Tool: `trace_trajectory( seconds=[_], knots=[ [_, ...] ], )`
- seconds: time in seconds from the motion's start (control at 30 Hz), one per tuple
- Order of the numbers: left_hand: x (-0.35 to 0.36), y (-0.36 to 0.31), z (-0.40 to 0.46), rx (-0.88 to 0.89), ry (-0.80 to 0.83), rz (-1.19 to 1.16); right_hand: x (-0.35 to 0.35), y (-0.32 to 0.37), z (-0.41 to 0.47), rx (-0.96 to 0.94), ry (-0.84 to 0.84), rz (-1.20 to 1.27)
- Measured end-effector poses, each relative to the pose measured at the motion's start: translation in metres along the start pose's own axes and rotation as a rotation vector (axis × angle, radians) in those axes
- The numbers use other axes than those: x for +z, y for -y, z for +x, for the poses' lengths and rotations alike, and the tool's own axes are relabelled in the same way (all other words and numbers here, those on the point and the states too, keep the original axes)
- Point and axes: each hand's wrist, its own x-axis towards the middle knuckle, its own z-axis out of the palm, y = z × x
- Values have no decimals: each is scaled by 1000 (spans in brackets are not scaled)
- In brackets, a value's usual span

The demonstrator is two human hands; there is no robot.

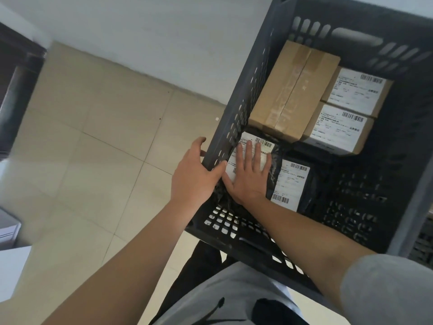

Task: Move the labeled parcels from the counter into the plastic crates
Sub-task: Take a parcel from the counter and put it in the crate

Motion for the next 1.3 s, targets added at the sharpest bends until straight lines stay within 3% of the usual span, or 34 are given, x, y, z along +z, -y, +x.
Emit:
trace_trajectory(
  seconds=[0.2, 0.43, 0.6, 0.7, 0.83, 1.3],
  knots=[
    [0, 0, -1, -1, 1, -22, 0, -5, -2, -116, -12, -17],
    [1, 0, -1, 13, -11, 2, -1, -4, -2, -104, 66, -110],
    [2, 1, -1, 22, -11, 6, -13, -5, -7, -116, -5, 63],
    [2, 2, 0, 31, -1, 20, -18, -15, -3, -3, -106, 102],
    [2, 2, 0, 23, 0, 27, -11, -28, 3, 150, -41, 138],
    [1, 2, 0, 85, 50, -2, -32, -27, -17, 189, -21, 217]
  ],
)
